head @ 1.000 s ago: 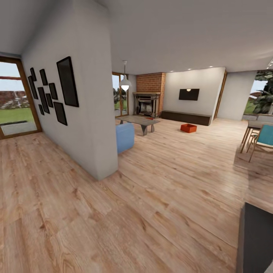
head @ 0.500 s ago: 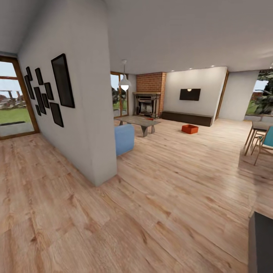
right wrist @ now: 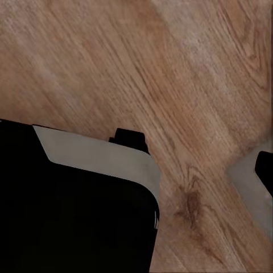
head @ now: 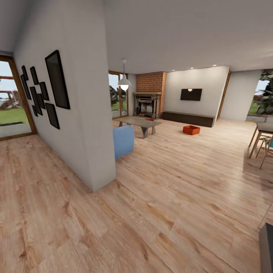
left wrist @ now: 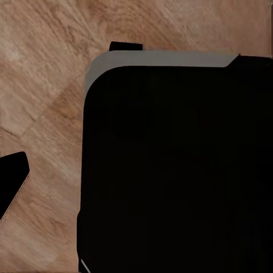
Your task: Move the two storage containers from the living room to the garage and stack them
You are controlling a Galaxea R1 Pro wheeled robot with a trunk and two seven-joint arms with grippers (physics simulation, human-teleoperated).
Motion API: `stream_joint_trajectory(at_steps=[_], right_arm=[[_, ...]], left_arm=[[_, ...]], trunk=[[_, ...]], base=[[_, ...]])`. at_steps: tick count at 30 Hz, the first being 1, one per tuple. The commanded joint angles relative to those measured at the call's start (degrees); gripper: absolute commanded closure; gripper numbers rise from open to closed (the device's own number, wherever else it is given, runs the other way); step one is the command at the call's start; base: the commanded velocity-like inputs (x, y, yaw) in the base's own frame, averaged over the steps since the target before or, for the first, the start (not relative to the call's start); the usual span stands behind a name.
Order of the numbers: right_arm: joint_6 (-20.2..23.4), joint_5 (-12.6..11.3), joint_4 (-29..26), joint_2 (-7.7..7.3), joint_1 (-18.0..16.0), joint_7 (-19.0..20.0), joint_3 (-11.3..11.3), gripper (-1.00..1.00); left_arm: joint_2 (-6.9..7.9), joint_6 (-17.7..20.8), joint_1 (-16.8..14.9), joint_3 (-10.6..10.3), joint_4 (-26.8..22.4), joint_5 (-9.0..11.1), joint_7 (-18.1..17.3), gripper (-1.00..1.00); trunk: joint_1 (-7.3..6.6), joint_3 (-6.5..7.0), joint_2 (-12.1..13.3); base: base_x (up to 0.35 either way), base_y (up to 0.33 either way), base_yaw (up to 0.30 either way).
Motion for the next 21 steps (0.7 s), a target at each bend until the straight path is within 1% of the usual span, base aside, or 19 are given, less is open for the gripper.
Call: stream_joint_trajectory(at_steps=[1, 14, 17, 21], right_arm=[[-0.12, -0.49, -0.05, -0.04, -0.01, -0.23, 0.43, -1.00], [-0.09, -0.22, -0.05, -0.16, -0.02, -0.22, 0.58, -1.00], [-0.09, -0.24, -0.05, -0.19, -0.01, -0.22, 0.62, -1.00], [-0.09, -0.25, -0.05, -0.23, 0.00, -0.22, 0.65, -1.00]], left_arm=[[0.00, -0.10, -0.03, 0.12, 0.01, 0.34, -0.01, -1.00], [-0.08, -0.10, -0.03, 0.13, 0.01, 0.34, 0.17, -1.00], [-0.09, -0.10, -0.03, 0.12, 0.05, 0.34, 0.17, -1.00], [-0.09, -0.10, -0.03, 0.12, 0.05, 0.34, 0.17, -1.00]], trunk=[[0.03, -0.06, -0.03], [0.03, -0.06, -0.03], [0.03, -0.06, -0.03], [0.03, -0.06, -0.03]], base=[[0.323, 0.000, 0.000], [0.323, 0.000, -0.002], [0.323, 0.000, -0.136], [0.323, 0.000, -0.225]])
